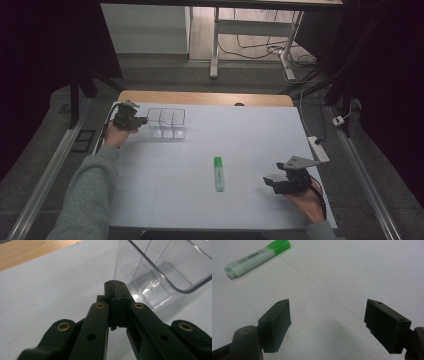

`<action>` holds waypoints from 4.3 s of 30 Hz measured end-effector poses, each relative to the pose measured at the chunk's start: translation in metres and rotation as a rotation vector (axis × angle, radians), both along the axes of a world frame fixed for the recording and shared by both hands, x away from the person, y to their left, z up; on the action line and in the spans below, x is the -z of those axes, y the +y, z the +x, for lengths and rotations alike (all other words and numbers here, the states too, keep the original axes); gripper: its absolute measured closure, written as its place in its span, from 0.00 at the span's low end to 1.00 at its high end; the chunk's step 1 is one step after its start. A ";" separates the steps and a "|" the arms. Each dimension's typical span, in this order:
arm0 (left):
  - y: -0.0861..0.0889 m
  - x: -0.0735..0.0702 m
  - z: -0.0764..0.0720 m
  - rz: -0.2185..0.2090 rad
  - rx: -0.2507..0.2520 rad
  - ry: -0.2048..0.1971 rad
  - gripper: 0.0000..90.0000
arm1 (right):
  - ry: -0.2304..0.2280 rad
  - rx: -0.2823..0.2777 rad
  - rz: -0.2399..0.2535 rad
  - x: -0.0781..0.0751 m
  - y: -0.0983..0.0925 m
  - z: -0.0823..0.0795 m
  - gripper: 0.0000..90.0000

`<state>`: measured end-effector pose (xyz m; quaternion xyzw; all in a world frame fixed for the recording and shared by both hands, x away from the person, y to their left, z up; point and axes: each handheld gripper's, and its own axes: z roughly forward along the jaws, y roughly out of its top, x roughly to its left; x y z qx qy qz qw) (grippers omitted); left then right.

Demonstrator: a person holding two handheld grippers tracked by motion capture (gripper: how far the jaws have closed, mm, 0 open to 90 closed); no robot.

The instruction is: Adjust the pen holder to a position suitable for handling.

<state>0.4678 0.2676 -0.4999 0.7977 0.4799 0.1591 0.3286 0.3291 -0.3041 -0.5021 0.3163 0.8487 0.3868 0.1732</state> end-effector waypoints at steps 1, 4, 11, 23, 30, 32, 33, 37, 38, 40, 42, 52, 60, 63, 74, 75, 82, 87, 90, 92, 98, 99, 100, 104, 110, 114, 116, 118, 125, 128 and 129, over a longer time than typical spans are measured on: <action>0.000 0.000 0.000 0.000 0.000 0.000 0.99 | 0.002 0.000 0.000 0.000 0.000 0.000 0.23; -0.002 0.002 0.002 -0.012 0.007 0.001 0.99 | 0.003 0.002 -0.005 0.000 0.000 0.000 0.23; -0.003 0.003 0.002 -0.014 -0.004 0.010 0.99 | 0.002 0.001 -0.008 0.000 0.001 0.000 0.23; -0.021 0.001 0.003 -0.005 0.049 0.022 0.99 | 0.008 -0.008 -0.016 0.001 0.003 0.000 0.23; -0.034 0.001 0.003 -0.012 0.081 0.024 0.98 | 0.008 -0.006 -0.013 0.001 0.003 -0.001 0.23; -0.035 0.001 0.003 -0.012 0.088 0.025 0.98 | 0.008 -0.006 -0.014 0.001 0.003 -0.001 0.23; -0.036 0.001 0.003 -0.011 0.092 0.025 0.98 | 0.007 -0.006 -0.017 0.001 0.003 -0.001 0.23; -0.040 0.000 0.002 -0.012 0.106 0.024 0.98 | 0.008 -0.008 -0.023 0.000 0.004 -0.001 0.23; -0.041 0.000 0.002 -0.013 0.109 0.026 0.98 | 0.009 -0.010 -0.018 0.001 0.004 -0.001 0.23; -0.043 0.001 0.002 -0.011 0.112 0.026 0.98 | 0.009 -0.008 -0.019 0.000 0.004 -0.001 0.23; -0.045 0.001 0.002 -0.017 0.113 0.025 0.99 | 0.009 -0.008 -0.023 0.000 0.004 -0.001 0.23; -0.059 -0.001 0.001 -0.018 0.141 0.022 0.98 | 0.014 -0.008 -0.023 0.001 0.004 -0.001 0.23; -0.075 -0.003 0.001 -0.021 0.166 0.023 0.98 | 0.015 -0.012 -0.027 0.002 0.005 -0.001 0.23; -0.079 -0.004 0.002 -0.028 0.172 0.024 0.98 | 0.015 -0.010 -0.029 0.002 0.005 -0.001 0.23; -0.098 -0.006 0.004 -0.024 0.196 0.022 0.98 | 0.018 -0.011 -0.032 0.002 0.005 -0.001 0.23; -0.099 -0.006 0.004 -0.022 0.202 0.023 0.98 | 0.018 -0.011 -0.032 0.002 0.005 -0.001 0.23; -0.114 -0.007 0.006 -0.028 0.216 0.019 0.98 | 0.018 -0.015 -0.037 0.003 0.006 -0.002 0.23; -0.123 -0.007 0.009 -0.020 0.228 0.019 0.98 | 0.020 -0.012 -0.040 0.003 0.006 -0.002 0.23; -0.127 -0.008 0.010 -0.018 0.232 0.017 0.98 | 0.024 -0.012 -0.042 0.004 0.006 -0.002 0.23; -0.129 -0.008 0.011 -0.023 0.230 0.015 0.98 | 0.025 -0.011 -0.041 0.004 0.006 -0.002 0.23; -0.134 -0.007 0.012 -0.021 0.233 0.017 0.98 | 0.024 -0.015 -0.047 0.004 0.005 -0.002 0.23; -0.136 -0.007 0.013 -0.020 0.233 0.017 0.98 | 0.023 -0.014 -0.045 0.004 0.005 -0.002 0.23; -0.136 -0.007 0.013 -0.020 0.233 0.017 0.98 | 0.024 -0.014 -0.045 0.004 0.005 -0.002 0.23; -0.140 -0.007 0.015 -0.019 0.231 0.015 0.98 | 0.024 -0.015 -0.047 0.004 0.005 -0.002 0.23; -0.141 -0.011 0.013 -0.002 0.233 -0.005 0.98 | 0.024 -0.012 -0.042 0.004 0.005 -0.002 0.23; -0.130 -0.018 0.003 0.013 0.229 -0.025 0.98 | 0.022 -0.011 -0.042 0.004 0.005 -0.003 0.23; -0.123 -0.020 -0.005 0.016 0.227 -0.032 0.98 | 0.023 -0.011 -0.039 0.003 0.005 -0.003 0.23; -0.115 -0.023 -0.015 0.001 0.221 -0.043 0.98 | 0.019 -0.010 -0.040 0.002 0.005 -0.004 0.23; -0.096 -0.030 -0.056 -0.037 0.224 -0.083 0.63 | 0.017 -0.007 -0.035 0.002 0.006 -0.003 0.23; -0.090 -0.030 -0.077 -0.036 0.241 -0.093 0.52 | 0.018 -0.007 -0.034 0.002 0.005 -0.003 0.23; -0.089 -0.030 -0.085 -0.036 0.246 -0.096 0.52 | 0.018 -0.007 -0.034 0.002 0.005 -0.003 0.23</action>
